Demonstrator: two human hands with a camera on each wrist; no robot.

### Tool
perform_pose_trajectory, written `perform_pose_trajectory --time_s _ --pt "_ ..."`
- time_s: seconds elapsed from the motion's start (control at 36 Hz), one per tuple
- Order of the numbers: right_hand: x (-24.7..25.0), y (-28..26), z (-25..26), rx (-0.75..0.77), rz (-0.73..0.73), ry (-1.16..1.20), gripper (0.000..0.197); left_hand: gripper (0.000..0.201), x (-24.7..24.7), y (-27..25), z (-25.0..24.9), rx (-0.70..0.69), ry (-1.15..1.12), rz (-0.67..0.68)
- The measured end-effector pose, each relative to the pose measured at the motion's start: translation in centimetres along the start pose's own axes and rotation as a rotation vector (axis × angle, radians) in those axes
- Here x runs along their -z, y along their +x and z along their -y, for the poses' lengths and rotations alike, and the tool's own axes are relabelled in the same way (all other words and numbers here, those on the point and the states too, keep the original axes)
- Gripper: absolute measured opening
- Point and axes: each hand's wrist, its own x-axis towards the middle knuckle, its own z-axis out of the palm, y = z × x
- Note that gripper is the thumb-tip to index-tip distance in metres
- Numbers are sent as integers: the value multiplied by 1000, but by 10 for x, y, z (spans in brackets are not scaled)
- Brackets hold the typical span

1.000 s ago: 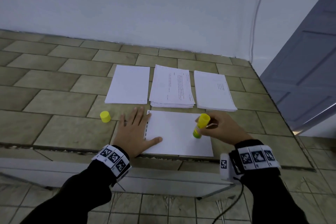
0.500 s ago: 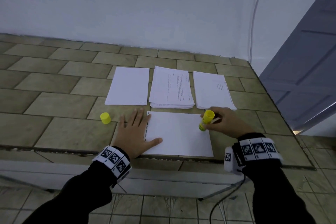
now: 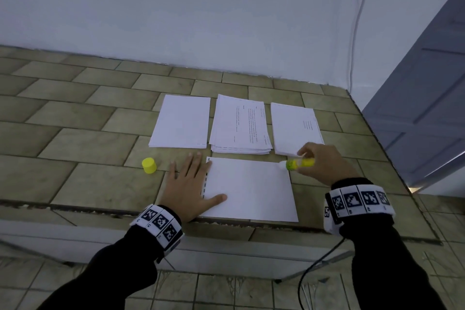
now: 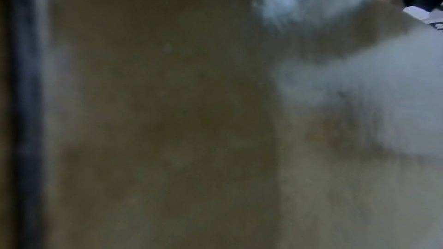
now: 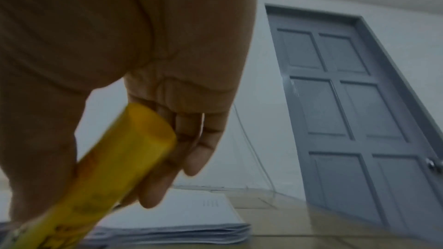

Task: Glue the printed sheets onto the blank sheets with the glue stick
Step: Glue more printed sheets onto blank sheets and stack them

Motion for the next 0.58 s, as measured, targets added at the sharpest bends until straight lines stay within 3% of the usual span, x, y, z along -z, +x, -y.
perform_pose_trajectory --time_s 0.11,0.19,0.39,0.58 --pt "-8 -11 -6 -36 114 -271 31 123 0 0 1 0 -7 -20" --pt "-12 -17 -12 -71 125 -204 28 122 -1 -1 1 -4 7 -14" --pt "-6 -24 -24 -202 -218 181 28 117 0 -1 1 -20 8 -41" --pt "-7 -21 -31 -383 -310 303 36 116 0 -1 2 -23 33 -35"
